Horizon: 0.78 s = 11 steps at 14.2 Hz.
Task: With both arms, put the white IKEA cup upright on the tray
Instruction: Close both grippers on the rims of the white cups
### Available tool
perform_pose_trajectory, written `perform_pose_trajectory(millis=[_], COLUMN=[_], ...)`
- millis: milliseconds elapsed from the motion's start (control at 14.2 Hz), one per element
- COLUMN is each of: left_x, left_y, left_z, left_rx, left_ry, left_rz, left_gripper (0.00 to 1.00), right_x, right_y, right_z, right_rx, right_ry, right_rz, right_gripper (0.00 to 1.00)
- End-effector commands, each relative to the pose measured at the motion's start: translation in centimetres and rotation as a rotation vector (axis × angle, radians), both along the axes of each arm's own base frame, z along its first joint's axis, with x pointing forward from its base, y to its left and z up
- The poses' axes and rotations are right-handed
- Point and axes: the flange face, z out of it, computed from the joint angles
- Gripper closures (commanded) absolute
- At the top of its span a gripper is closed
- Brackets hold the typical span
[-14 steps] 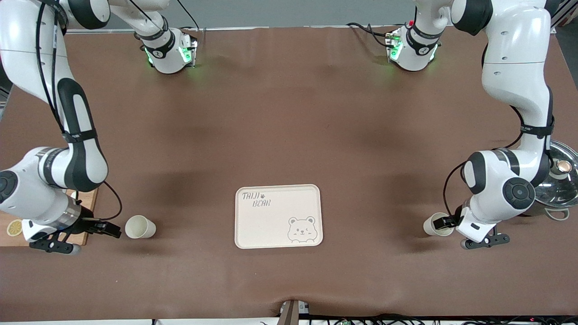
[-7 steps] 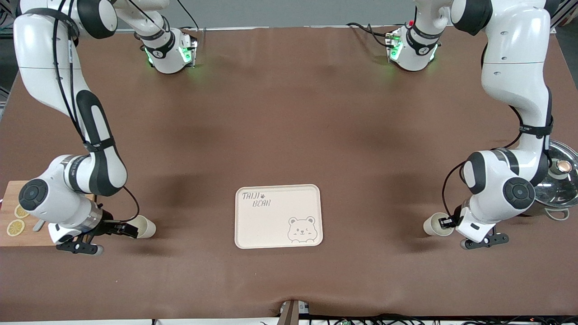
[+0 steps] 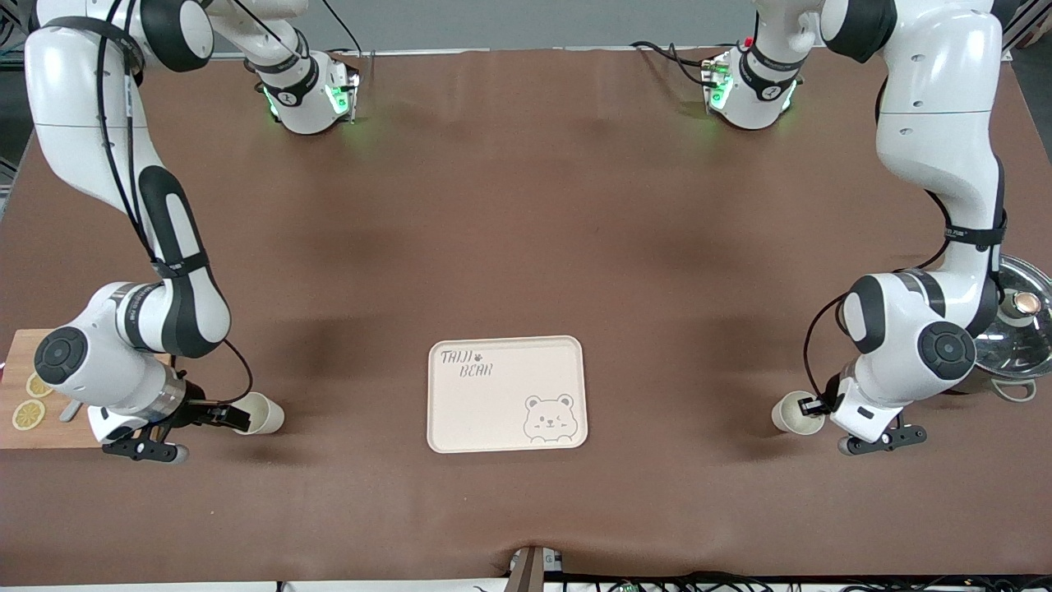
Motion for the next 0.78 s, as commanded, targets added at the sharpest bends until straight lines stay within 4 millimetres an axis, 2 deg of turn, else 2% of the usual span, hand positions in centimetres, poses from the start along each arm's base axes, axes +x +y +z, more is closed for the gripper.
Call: perform_pose_trajectory(millis=[0, 282, 424, 494, 565, 706], left_x=[0.4, 1.8, 2.2, 1.9, 2.1, 1.9], left_y=[-0.1, -0.8, -2.4, -3.9, -4.9, -7.8], left_z=[2.1, 6.4, 8.0, 8.0, 8.7, 9.6], left_rx=[-0.009, -0.035, -0.045, -0.046, -0.048, -0.05], left_ry=[-0.034, -0.063, -0.05, -0.027, -0.024, -0.002], left_rz=[0.008, 0.067, 0.075, 0.084, 0.103, 0.131], left_gripper=[1.0, 1.0, 1.0, 1.0, 1.0, 1.0], right_x=[-0.6, -1.0, -1.0, -0.9, -0.9, -0.9], right_y=[-0.2, -0.1, 0.0, 0.2, 0.0, 0.1], right_z=[-0.8, -1.5, -1.4, -1.3, -1.3, -1.2], right_rx=[0.013, 0.012, 0.012, 0.012, 0.012, 0.014], right_ry=[0.012, 0.014, 0.015, 0.014, 0.012, 0.014], right_rz=[0.002, 0.0, 0.002, 0.003, 0.0, -0.003], right_gripper=[0.0, 0.0, 0.0, 0.0, 0.1, 0.42])
